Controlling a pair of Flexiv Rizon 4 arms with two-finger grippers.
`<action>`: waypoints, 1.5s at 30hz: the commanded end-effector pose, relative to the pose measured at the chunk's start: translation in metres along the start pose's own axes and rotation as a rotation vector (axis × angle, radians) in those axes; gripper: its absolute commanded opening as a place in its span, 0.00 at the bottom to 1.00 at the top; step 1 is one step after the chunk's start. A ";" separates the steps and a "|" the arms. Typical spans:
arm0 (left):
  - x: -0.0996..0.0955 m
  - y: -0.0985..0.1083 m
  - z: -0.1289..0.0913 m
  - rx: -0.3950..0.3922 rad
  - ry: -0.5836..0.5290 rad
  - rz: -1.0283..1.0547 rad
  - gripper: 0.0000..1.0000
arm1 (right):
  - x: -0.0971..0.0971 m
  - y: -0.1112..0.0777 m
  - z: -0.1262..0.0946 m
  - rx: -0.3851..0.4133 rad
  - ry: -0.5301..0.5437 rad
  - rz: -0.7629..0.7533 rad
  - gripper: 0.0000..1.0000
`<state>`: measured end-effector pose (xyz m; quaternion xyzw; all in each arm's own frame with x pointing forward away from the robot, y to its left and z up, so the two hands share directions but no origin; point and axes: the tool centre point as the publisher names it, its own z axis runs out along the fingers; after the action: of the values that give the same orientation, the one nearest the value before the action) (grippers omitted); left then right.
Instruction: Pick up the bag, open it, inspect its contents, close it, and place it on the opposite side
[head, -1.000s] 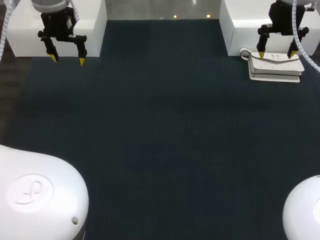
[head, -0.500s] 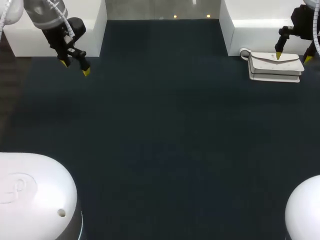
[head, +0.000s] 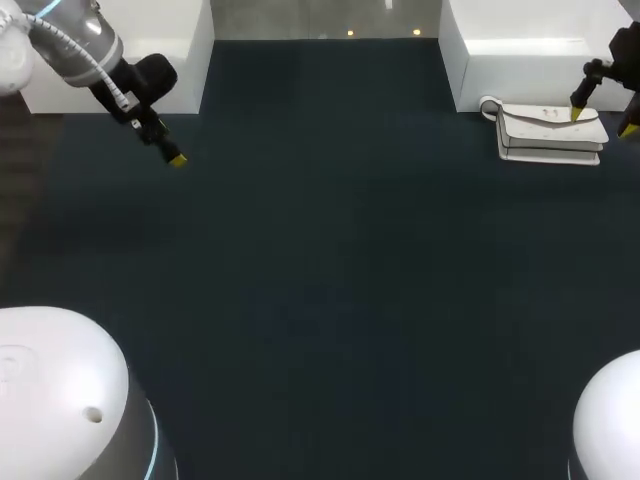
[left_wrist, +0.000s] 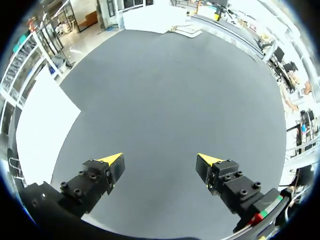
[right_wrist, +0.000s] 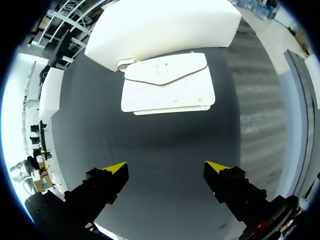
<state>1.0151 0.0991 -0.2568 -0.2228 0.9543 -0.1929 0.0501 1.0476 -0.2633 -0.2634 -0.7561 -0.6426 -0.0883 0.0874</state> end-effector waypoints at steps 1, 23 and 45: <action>-0.007 0.001 0.013 0.201 0.079 0.296 1.00 | -0.006 0.007 0.004 0.012 0.027 0.006 1.00; -0.032 -0.012 0.032 0.284 0.107 0.328 1.00 | -0.023 0.034 0.019 0.023 0.039 0.057 1.00; -0.027 -0.042 0.061 0.382 0.206 0.460 1.00 | -0.046 0.053 0.029 0.022 0.095 0.119 1.00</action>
<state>1.0627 0.0601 -0.2960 0.0324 0.9244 -0.3779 0.0396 1.0873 -0.3044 -0.3018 -0.7885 -0.5917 -0.1139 0.1231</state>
